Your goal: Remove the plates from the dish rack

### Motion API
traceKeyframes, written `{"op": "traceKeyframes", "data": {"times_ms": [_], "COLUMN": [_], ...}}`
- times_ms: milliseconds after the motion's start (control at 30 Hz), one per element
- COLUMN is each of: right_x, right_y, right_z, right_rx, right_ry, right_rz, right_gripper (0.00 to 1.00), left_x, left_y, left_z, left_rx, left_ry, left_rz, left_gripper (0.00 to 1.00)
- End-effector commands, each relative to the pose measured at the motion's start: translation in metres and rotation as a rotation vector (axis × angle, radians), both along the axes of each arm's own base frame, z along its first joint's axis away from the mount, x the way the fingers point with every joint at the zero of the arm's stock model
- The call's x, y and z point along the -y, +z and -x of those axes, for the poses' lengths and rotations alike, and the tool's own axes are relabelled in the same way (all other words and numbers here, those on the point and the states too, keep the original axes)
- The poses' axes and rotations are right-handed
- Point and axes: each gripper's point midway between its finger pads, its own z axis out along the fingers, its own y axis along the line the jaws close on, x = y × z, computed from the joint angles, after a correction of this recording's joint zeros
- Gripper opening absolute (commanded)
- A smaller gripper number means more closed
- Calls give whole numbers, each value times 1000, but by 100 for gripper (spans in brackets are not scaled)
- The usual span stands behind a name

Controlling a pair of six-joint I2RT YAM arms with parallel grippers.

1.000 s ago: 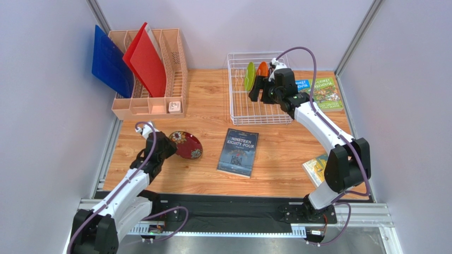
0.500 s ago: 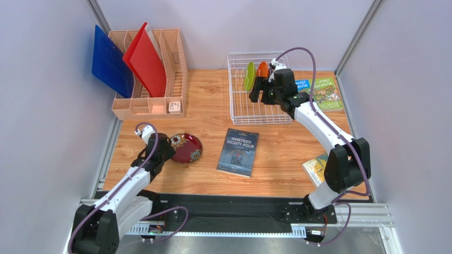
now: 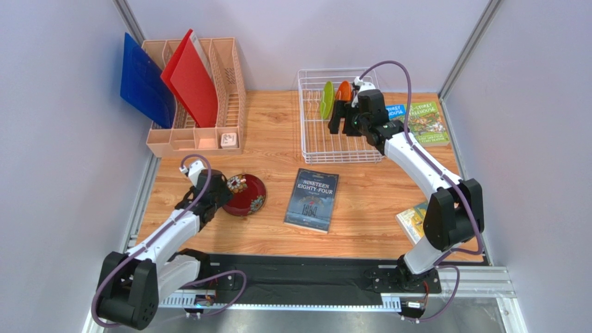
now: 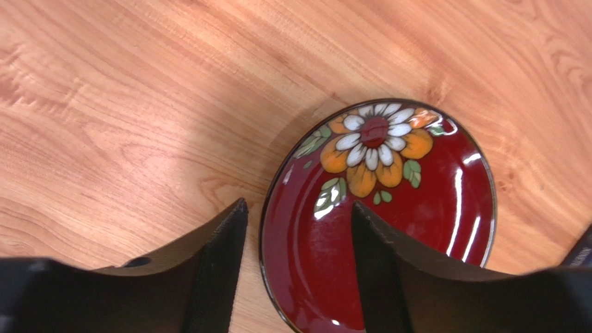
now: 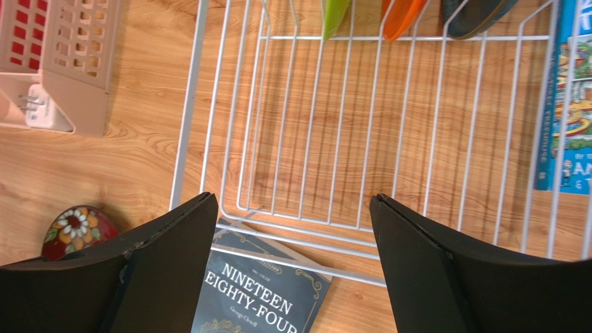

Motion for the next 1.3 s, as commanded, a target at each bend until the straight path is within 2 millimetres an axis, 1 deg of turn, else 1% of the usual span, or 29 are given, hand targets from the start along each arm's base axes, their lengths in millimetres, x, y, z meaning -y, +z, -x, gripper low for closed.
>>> {"op": "traceKeyframes", "data": {"times_ms": [0,33,67,100,133,167,233,300,333,367,400,467,500,567,600,633,667,733,833,867,933,967,1033,1067,1133,1167,1200,1233,1267], "right_x": [16,20,22,25,30,31,37,36,36,35,35,28,23,19,16,13,11,4,2,4,6,4,2,2,2,1,0,-3,-2], "right_y": [15,17,19,21,32,27,29,32,28,45,30,30,28,25,44,24,23,20,9,7,4,-7,-15,-25,-30,-36,-36,-39,-40], "right_z": [-17,-21,-24,-27,-33,-40,-50,-68,-72,-81,-90,-103,-116,-128,-138,-145,-149,-164,-181,-184,-191,-194,-200,-202,-206,-207,-209,-209,-210], "right_rx": [63,68,72,78,104,101,108,120,108,140,118,132,138,139,179,144,148,168,178,177,190,181,188,180,186,183,188,187,187], "right_ry": [-57,-76,-86,-97,-121,-124,-150,-168,-172,-181,-183,-160,-153,-152,-156,-146,-146,-129,-146,-160,-181,-176,-173,-175,-179,-177,-180,-170,-172], "right_rz": [84,105,118,133,155,174,222,243,261,260,282,287,283,289,277,295,294,293,315,327,340,345,356,371,384,390,392,391,396], "right_gripper": [88,88,88,89,90,90,90,90,90,90,90,88,88,88,87,86,84,83,79,77,73,70,66,65,62,57,56,49,47], "left_x": [-3,-4,-5,-6,-7,-7,-6,1,10,17,24,47,56,74,80,85,92,98,100,101,101,101,101,101,100,100,100,99,99], "left_y": [29,35,45,53,60,73,92,116,122,133,144,156,162,166,166,165,167,162,155,161,157,157,155,153,150,150,149,147,146], "left_z": [-14,-14,-17,-15,-16,-19,-18,-24,-25,-28,-33,-35,-41,-43,-49,-51,-52,-57,-62,-66,-67,-68,-70,-71,-71,-72,-72,-73,-73], "left_rx": [52,60,79,92,108,136,185,260,278,311,355,395,426,440,445,445,451,435,414,437,427,433,429,420,414,414,413,408,404], "left_ry": [1,-2,-5,-9,-16,-27,-43,-100,-151,-188,-239,-353,-392,-476,-499,-524,-558,-579,-583,-583,-577,-577,-574,-571,-569,-568,-568,-561,-560], "left_rz": [-29,-34,-46,-52,-59,-67,-68,-60,-36,-21,-22,35,54,102,116,125,146,157,161,163,165,166,165,164,161,159,157,153,151], "left_gripper": [69,79,96,96,96,99,100,100,100,100,100,100,100,100,100,99,98,97,97,97,97,97,97,97,97,97,97,97,97]}}
